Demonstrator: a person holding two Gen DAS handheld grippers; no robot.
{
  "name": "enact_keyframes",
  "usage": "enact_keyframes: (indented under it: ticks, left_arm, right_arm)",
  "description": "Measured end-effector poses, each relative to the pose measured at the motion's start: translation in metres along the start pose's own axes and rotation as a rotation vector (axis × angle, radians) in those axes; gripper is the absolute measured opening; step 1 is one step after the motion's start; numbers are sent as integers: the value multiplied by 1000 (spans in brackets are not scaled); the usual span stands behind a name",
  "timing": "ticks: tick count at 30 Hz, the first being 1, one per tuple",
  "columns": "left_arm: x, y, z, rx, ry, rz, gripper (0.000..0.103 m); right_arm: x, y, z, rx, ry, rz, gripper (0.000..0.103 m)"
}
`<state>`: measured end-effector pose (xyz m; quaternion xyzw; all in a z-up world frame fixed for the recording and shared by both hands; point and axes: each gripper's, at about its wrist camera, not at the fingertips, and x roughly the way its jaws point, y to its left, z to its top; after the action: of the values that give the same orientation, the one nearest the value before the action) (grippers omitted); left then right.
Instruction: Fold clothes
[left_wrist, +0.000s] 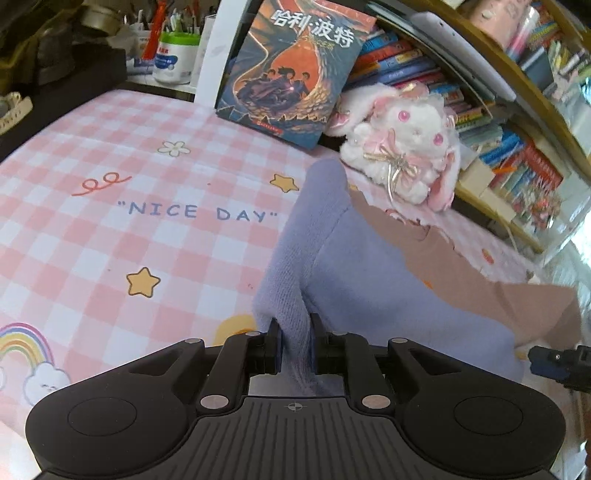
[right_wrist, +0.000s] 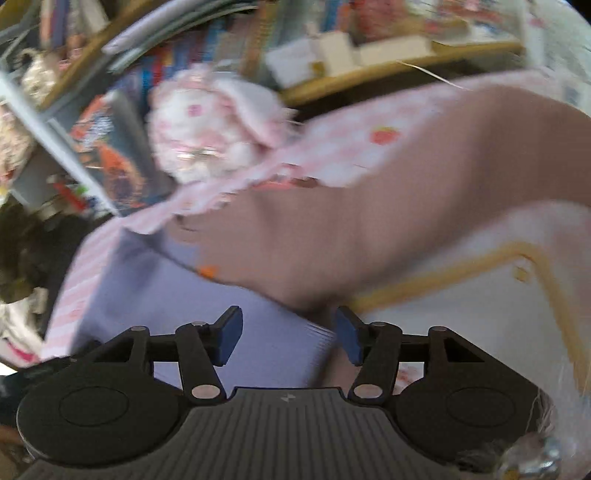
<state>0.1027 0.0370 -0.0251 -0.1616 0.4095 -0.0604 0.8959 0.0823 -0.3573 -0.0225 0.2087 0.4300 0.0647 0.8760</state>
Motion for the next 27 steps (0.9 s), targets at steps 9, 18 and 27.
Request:
enact_keyframes:
  ticks: [9, 18, 27]
  left_arm:
    - [-51, -25, -6, 97, -135, 131, 36]
    - [-25, -137, -45, 406, -57, -76, 36]
    - [29, -230, -111, 906, 102, -94, 48]
  right_arm:
    - [1, -12, -18, -10, 54, -32, 45]
    - [-1, -6, -27, -165, 72, 29, 44]
    - [-16, -40, -23, -110, 70, 20, 44]
